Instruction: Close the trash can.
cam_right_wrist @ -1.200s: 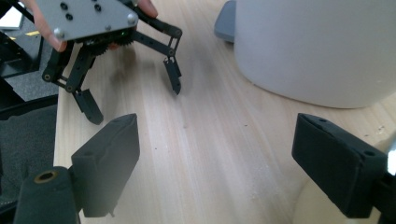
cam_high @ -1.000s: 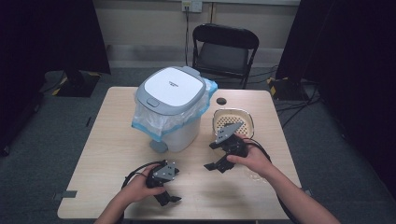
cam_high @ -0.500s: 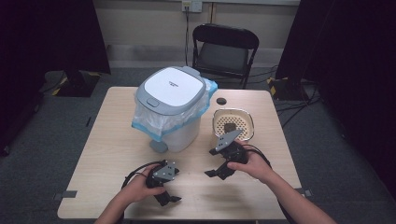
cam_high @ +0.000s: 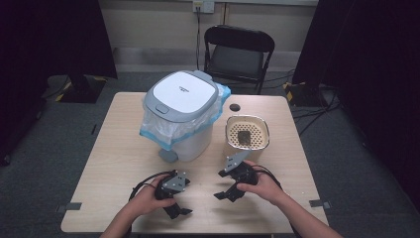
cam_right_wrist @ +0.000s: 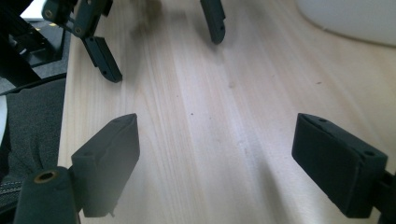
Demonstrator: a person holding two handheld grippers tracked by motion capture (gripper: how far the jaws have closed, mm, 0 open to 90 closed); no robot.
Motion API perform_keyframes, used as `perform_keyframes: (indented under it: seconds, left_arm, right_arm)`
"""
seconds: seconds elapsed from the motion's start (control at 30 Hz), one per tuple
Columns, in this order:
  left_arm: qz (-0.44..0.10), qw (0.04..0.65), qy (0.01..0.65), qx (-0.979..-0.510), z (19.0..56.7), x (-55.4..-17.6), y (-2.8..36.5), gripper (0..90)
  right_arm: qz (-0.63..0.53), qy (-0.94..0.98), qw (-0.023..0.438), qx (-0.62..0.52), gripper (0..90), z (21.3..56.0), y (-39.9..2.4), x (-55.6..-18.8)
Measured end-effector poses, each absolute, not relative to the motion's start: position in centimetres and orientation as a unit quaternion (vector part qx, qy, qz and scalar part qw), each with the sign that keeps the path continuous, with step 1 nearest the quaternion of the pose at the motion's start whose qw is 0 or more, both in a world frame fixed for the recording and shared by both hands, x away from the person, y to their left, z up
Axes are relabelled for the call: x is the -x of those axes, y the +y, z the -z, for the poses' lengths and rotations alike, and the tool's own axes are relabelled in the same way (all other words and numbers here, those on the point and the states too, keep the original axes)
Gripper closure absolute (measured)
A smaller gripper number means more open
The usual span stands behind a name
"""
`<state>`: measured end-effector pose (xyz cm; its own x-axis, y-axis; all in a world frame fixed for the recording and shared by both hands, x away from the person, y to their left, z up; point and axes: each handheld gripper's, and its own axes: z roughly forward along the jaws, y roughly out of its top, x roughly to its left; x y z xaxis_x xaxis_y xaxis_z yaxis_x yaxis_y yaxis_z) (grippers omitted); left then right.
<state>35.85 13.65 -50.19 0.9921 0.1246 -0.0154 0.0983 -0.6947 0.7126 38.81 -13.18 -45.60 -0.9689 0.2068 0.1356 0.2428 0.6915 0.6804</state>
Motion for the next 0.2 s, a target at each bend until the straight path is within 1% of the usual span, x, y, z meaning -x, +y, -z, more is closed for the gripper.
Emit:
perform_keyframes:
  seconds: [0.2]
  left_arm:
    - [-0.017, 0.391, 0.061, -0.918, 50.27, -35.79, 13.63, 0.0]
  right_arm:
    - [0.369, -0.922, 0.017, 0.116, 14.5, 46.79, -12.11, -38.69]
